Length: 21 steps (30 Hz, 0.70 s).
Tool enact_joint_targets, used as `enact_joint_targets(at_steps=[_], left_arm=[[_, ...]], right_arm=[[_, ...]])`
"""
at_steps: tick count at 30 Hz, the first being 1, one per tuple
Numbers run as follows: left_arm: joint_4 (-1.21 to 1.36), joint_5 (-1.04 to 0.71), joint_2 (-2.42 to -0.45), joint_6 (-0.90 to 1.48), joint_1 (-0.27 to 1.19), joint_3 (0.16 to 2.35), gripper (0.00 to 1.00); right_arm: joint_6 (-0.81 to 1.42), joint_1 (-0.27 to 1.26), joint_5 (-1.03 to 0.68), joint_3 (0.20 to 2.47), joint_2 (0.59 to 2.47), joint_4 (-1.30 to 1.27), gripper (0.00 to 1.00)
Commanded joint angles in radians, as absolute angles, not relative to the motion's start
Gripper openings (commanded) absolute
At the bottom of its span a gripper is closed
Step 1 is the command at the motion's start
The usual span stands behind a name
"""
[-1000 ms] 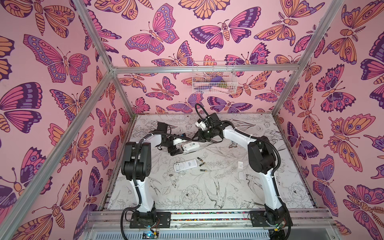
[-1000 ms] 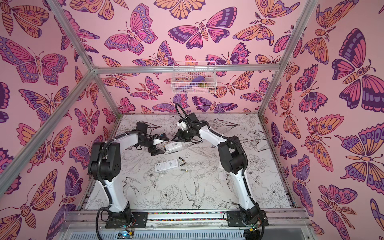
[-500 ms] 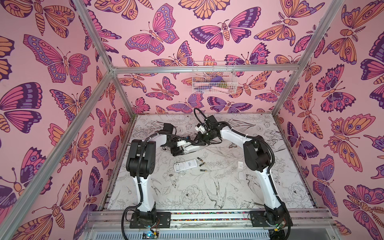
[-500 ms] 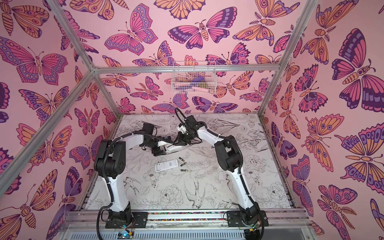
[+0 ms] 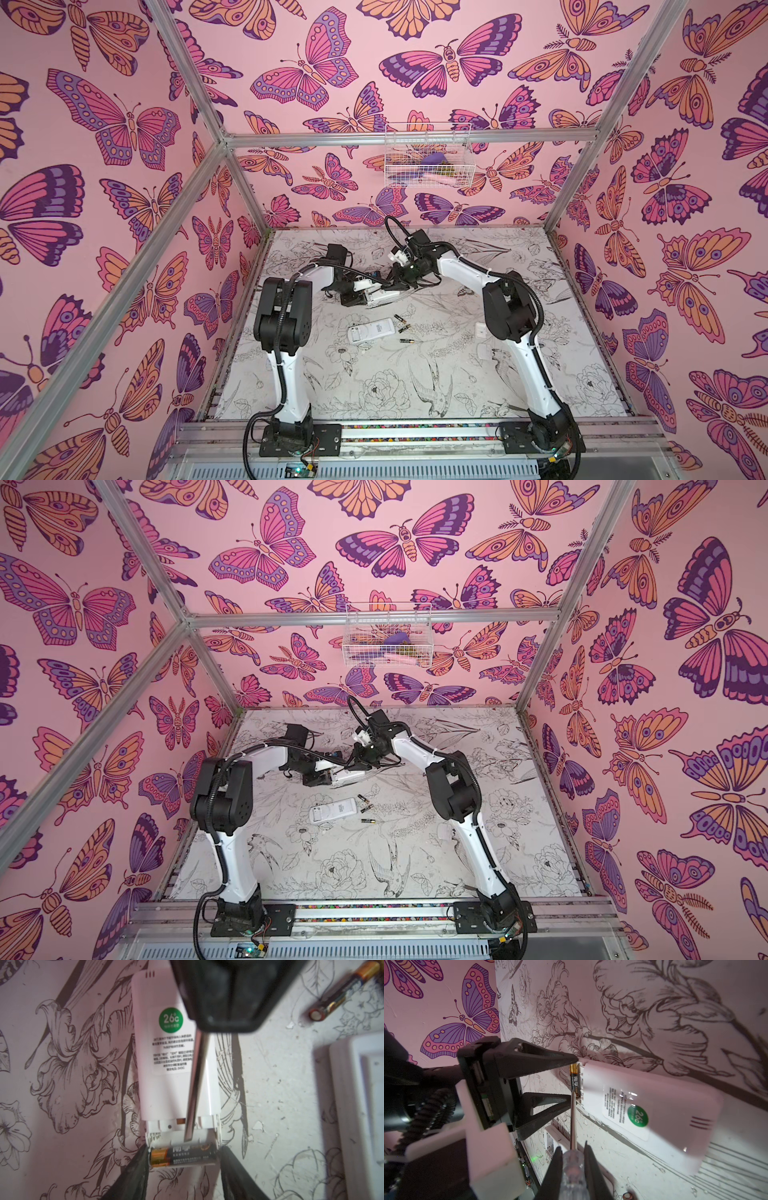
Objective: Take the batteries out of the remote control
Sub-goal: 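Insert the screwdriver tip at the remaining AAA battery's end with the right gripper, then lever the AAA battery out with the screwdriver tip using the right gripper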
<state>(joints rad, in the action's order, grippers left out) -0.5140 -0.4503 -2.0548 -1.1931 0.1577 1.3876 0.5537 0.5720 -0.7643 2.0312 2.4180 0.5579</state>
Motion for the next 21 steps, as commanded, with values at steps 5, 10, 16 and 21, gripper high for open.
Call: enact_joint_targets(at_steps=[5, 10, 16, 21], left_arm=[[-0.573, -0.448, -2.092, -1.207, 0.161, 1.401, 0.51], [-0.577, -0.439, -2.102, -1.201, 0.164, 1.414, 0.51], [-0.579, -0.430, -2.104, -1.218, 0.162, 1.416, 0.51], [-0.580, -0.434, -2.094, -1.230, 0.160, 1.400, 0.51]], right_arm=[[0.516, 0.600, -0.720, 2.139, 2.496, 0.678, 0.00], [0.482, 0.607, -0.687, 2.157, 2.504, 0.726, 0.00], [0.538, 0.601, -0.805, 2.111, 2.520, 0.624, 0.00], [0.649, 0.561, -0.898, 2.017, 2.506, 0.453, 0.00]])
